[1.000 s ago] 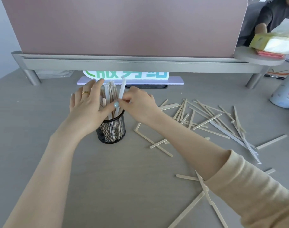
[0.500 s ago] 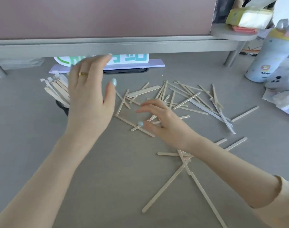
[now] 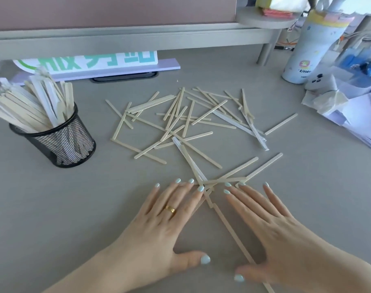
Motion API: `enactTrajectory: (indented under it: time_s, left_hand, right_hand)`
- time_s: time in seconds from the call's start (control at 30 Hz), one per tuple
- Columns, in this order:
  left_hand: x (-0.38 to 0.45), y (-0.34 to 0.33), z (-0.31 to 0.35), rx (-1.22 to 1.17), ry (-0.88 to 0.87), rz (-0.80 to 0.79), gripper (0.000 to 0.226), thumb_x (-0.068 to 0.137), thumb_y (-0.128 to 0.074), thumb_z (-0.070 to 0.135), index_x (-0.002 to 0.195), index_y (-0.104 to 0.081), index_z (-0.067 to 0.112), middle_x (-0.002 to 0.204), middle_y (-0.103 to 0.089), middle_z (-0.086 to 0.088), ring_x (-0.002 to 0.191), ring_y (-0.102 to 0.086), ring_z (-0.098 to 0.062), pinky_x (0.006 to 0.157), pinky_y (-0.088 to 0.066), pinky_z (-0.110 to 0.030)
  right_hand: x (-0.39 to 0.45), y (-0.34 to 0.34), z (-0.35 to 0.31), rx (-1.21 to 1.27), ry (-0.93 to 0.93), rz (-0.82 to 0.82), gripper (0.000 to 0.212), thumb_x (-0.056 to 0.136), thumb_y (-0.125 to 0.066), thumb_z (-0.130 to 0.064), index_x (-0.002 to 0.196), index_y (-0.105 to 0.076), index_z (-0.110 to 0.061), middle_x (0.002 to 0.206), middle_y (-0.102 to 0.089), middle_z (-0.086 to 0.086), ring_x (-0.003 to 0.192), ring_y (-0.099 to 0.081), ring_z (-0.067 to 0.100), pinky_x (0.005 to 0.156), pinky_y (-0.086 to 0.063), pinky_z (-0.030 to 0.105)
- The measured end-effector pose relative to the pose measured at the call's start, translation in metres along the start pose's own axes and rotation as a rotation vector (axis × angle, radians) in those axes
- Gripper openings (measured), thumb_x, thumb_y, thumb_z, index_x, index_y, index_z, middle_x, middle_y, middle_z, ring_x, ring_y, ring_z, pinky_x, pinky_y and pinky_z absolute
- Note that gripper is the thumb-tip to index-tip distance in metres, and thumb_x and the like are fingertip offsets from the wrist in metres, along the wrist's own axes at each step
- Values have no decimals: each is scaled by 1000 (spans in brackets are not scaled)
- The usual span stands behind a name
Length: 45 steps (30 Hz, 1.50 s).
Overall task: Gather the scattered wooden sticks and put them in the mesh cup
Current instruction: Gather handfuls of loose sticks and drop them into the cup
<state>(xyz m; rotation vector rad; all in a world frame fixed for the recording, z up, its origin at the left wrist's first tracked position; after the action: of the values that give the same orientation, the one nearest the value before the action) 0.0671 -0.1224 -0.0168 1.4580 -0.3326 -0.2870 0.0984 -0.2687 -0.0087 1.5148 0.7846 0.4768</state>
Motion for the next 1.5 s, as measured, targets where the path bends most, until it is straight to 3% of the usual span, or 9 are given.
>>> enactTrajectory:
  time_s: [0.13,0.37,0.47,0.57,0.83,0.93,1.03,1.2,1.5]
  left_hand:
    - [10,1,-7,43,-15,-10,88,84,-16,75,146,-23,13,150,-32,-8,137,-24,-24,104,-18,-47]
    - [44,7,-43,63,54,-62,93,79,-11,80,147,-18,18,152,-30,-9,139,-13,-22,108,-7,-46]
    - [60,12,-55,38,113,-47,105,63,9,86,148,3,26,159,2,0,139,15,-12,110,16,-38]
    - [69,8,-65,-2,169,-95,107,53,13,84,145,17,30,155,23,9,137,29,-8,109,24,-34]
    - [73,14,-82,-171,189,80,73,78,-15,62,142,-30,31,154,-21,8,137,-11,-6,115,-6,-34]
    - [71,16,-88,-193,190,129,60,82,-26,56,135,-40,32,147,-35,9,134,-22,-9,114,-10,-33]
    - [71,14,-87,-197,194,104,70,76,-28,65,137,-37,32,149,-32,11,138,-20,-10,116,-3,-35]
    - [77,15,-76,-133,162,94,81,71,-31,75,140,-32,32,151,-29,11,139,-16,-7,113,3,-29]
    - [96,8,-72,-160,191,37,87,66,-11,73,143,-24,35,156,-13,12,144,0,-9,116,-4,-33]
  right_hand:
    - [1,-10,12,-96,-43,-3,108,68,-23,-88,142,-31,-11,150,-33,0,140,-17,17,105,-16,45]
    - [51,11,29,-58,35,47,106,68,-17,-88,148,-9,-19,156,-5,-8,141,10,8,111,8,45]
    - [75,13,34,35,62,-12,98,68,-17,-83,146,7,-29,153,9,-19,138,17,-1,116,13,45]
    - [97,17,32,102,131,29,86,74,-29,-74,146,-6,-33,155,-6,-18,143,3,3,117,9,38]
    - [130,40,44,250,168,310,70,75,-38,-72,131,-47,-30,137,-47,-9,128,-40,12,114,-18,36]
    - [123,61,83,354,32,504,71,82,-28,-71,125,-55,-22,133,-53,-1,126,-47,16,110,-29,45]
    - [114,71,144,324,-275,617,70,81,-26,-69,125,-54,-23,139,-49,2,133,-40,22,113,-18,50]
    - [103,40,218,322,-703,363,64,89,-25,-62,140,-33,-25,157,-18,4,145,-8,25,117,-2,44]
    - [147,39,148,241,-345,271,52,96,-34,-36,146,-21,-23,157,-16,0,145,-11,16,117,-5,31]
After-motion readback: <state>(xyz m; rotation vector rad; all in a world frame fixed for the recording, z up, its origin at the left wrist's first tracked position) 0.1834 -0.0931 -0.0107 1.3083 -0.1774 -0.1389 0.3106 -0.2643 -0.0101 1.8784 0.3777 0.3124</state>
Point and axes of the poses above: each hand's wrist, its own x-axis towards the middle knuckle, its own y-axis out of the back of the hand, z = x × y, the point moved 8 cm from there along x, towards the middle knuckle
